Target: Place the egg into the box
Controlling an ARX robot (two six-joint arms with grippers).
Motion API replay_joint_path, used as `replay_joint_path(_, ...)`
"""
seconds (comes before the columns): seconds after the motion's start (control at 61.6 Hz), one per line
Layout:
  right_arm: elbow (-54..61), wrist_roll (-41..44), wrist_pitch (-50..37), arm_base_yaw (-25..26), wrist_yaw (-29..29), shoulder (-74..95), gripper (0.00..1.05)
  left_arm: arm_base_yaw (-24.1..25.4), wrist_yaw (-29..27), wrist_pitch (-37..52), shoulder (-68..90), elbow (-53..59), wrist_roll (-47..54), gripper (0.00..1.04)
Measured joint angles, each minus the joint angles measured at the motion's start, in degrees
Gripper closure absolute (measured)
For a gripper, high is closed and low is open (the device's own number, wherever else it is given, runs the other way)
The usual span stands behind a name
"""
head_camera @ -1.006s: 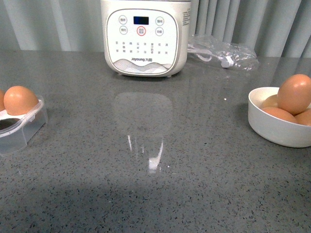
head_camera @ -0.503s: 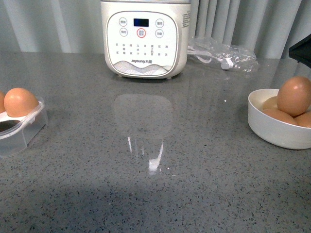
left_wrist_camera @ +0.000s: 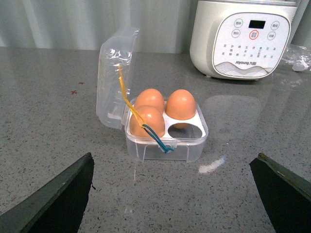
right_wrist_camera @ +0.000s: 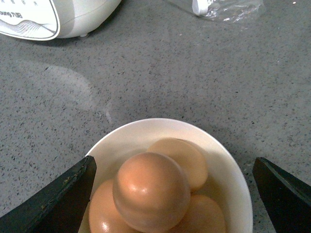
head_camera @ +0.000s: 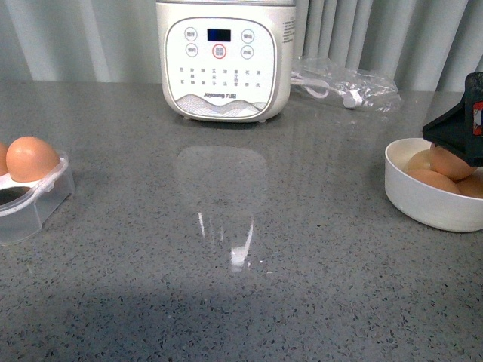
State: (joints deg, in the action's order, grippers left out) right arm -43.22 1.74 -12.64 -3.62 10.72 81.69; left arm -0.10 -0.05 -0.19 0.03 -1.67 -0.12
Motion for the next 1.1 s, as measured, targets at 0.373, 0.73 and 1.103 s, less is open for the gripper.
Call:
replay_joint_path(0.373,1.46,0.48,-1.70,0.15,1.03,1.57,0.13,0.00,0.00,0.00,0.00,0.00,0.00,0.07)
replay_joint_path(0.73,1.51,2.21,-1.97,-1.46,0.35,0.52,0.61,-0.02,0.00,0.00,0.00,0.00,0.00,0.07)
replay_joint_path(1.103,1.51,2.38,-0.26,-2.16,0.57,-3.28,0.62,-0.02,0.00,0.00,0.00,0.00,0.00,0.07)
